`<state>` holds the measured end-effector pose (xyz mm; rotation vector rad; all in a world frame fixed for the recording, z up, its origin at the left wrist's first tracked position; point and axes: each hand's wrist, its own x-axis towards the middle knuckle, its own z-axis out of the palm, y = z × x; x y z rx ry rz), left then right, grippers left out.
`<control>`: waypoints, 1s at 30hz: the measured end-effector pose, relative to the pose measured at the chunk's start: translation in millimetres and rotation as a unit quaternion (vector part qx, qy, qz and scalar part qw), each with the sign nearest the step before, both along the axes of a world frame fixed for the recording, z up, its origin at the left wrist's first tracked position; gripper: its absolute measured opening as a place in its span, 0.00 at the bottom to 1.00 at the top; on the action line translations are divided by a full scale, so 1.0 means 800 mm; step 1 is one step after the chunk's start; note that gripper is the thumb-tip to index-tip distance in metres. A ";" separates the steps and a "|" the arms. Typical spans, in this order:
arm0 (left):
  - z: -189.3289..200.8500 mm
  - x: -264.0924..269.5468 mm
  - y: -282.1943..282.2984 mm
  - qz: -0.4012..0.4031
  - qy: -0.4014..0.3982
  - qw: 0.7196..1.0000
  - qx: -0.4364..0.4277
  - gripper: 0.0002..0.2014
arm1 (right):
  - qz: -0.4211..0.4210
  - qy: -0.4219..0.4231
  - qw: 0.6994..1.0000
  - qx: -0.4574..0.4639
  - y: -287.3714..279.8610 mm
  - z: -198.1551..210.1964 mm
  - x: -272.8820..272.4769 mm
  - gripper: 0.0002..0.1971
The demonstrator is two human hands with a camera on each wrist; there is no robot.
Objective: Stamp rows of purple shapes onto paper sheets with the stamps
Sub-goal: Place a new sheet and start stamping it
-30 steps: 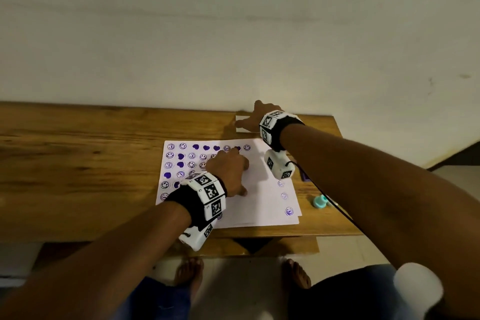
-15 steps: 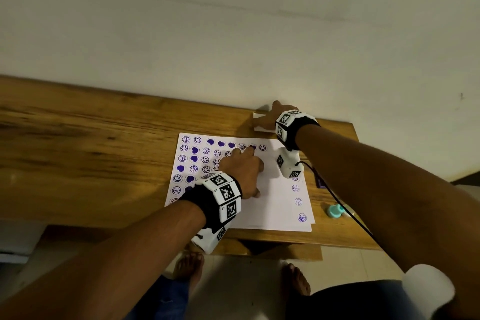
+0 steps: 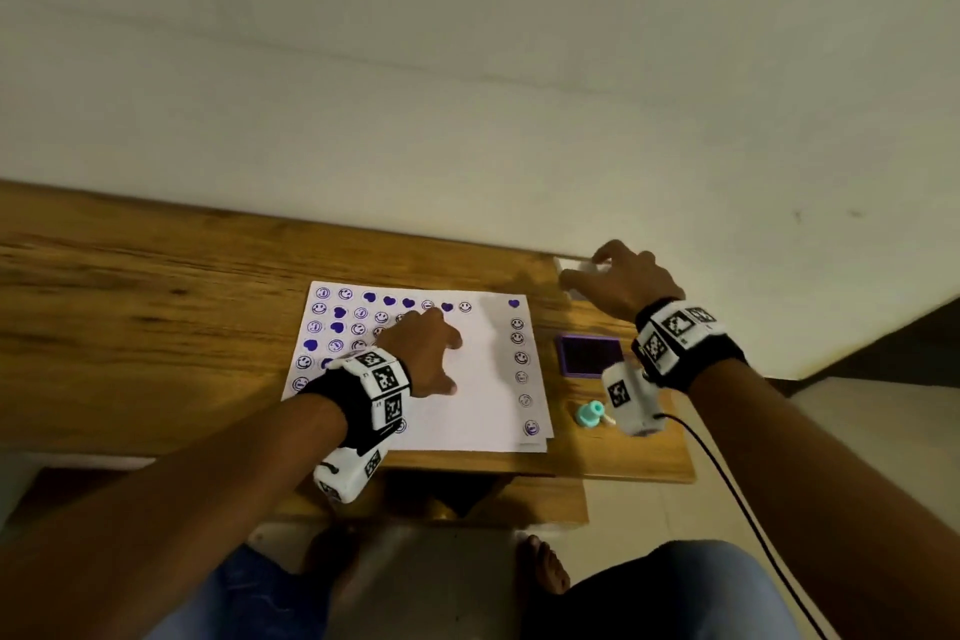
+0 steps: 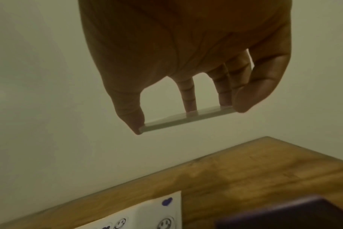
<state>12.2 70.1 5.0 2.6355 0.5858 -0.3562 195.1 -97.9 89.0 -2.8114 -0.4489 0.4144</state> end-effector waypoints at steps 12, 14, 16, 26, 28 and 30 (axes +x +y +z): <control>0.019 0.057 -0.038 -0.042 -0.051 0.998 -0.025 0.24 | -0.037 0.010 0.998 -0.050 -0.070 -0.077 -0.037 0.40; 0.016 0.071 -0.054 -0.037 -0.063 0.995 -0.066 0.28 | -0.029 0.011 0.997 -0.066 -0.066 -0.082 -0.034 0.41; 0.011 0.083 -0.070 -0.031 -0.064 0.992 -0.102 0.33 | -0.025 0.011 0.996 -0.083 -0.064 -0.087 -0.030 0.42; 0.000 0.120 -0.095 -0.035 -0.039 0.982 -0.181 0.34 | -0.004 0.012 0.993 -0.114 -0.057 -0.098 -0.023 0.43; -0.003 0.123 -0.096 -0.045 -0.040 0.980 -0.189 0.25 | -0.003 0.011 0.993 -0.115 -0.056 -0.099 -0.023 0.43; -0.006 0.126 -0.097 -0.044 -0.050 0.979 -0.194 0.20 | -0.001 0.015 0.994 -0.112 -0.056 -0.100 -0.021 0.42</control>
